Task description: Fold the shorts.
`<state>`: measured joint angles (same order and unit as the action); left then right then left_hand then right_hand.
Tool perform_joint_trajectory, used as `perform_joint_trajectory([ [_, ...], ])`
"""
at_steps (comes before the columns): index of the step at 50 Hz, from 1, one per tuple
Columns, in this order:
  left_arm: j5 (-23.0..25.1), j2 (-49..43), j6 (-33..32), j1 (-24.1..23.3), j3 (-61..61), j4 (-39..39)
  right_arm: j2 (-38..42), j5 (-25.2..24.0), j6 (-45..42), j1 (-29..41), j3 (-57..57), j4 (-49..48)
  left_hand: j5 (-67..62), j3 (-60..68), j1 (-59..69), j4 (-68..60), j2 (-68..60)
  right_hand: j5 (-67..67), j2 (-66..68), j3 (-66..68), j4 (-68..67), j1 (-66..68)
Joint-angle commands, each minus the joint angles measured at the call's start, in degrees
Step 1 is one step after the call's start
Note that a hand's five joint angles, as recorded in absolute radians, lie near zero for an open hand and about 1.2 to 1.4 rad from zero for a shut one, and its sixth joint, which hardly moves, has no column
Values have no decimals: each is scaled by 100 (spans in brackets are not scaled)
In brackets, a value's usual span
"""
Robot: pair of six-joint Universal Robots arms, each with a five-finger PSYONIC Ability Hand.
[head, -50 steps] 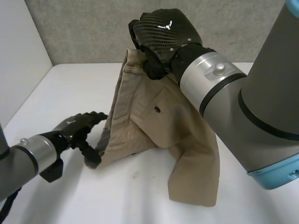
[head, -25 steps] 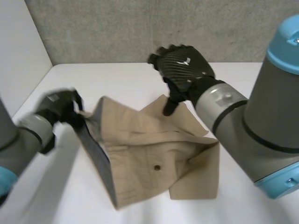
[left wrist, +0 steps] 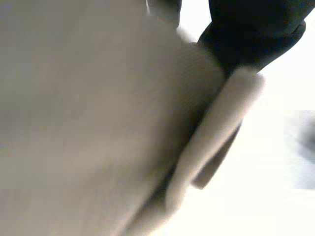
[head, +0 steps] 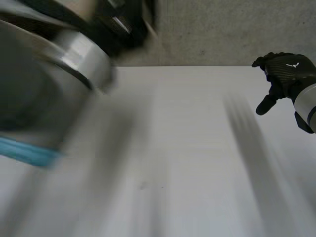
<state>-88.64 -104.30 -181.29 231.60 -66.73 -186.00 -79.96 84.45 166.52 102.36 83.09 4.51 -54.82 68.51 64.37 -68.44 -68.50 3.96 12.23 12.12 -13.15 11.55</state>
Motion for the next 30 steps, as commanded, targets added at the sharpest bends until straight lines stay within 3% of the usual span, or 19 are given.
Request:
perform_joint_trajectory([
  [1, -84, -1970, -223, -1178, -367, 2, 16, -227, -32, -155, 5, 6, -1518, 1149, 1563, -1156, -1150, -396, -223, -212, 315, -155],
  [4, -57, -2313, -205, -1433, -376, -6, 25, -245, -41, -155, 23, 6, -451, 82, 496, -89, -83, -396, -223, -212, 315, -155],
  [6, -22, -2384, -248, -1556, -411, -6, 25, -245, -41, -155, 31, 6, 1548, -1916, -1502, 1909, 1915, -396, -223, -212, 315, -155],
  [7, 4, -2401, -275, -1731, -429, 2, 25, -245, -41, -155, 40, 6, 3507, -3875, -3462, 3869, 3874, -396, -223, -212, 315, -155],
  [10, 4, -2384, -293, -2031, -429, -24, 25, -254, -41, -155, 58, 6, 5137, -5506, -5092, 5499, 5505, -396, -223, -212, 315, -155],
  [13, 4, -2209, -336, -2233, -429, -50, 33, -254, -41, -119, 58, 6, 5427, -5796, -5382, 5789, 5794, -396, -223, -212, 315, -155],
  [20, -5, -1488, -328, -2094, -490, -121, 42, -254, -41, -102, 58, 6, 5360, -5729, -5315, 5722, 5727, -396, -223, -212, 315, -155],
  [30, 13, -469, -310, -759, -877, -130, 51, -254, -67, -102, 75, 59, 5360, -5729, -5315, 5722, 5727, -396, -223, -212, 315, -155],
])
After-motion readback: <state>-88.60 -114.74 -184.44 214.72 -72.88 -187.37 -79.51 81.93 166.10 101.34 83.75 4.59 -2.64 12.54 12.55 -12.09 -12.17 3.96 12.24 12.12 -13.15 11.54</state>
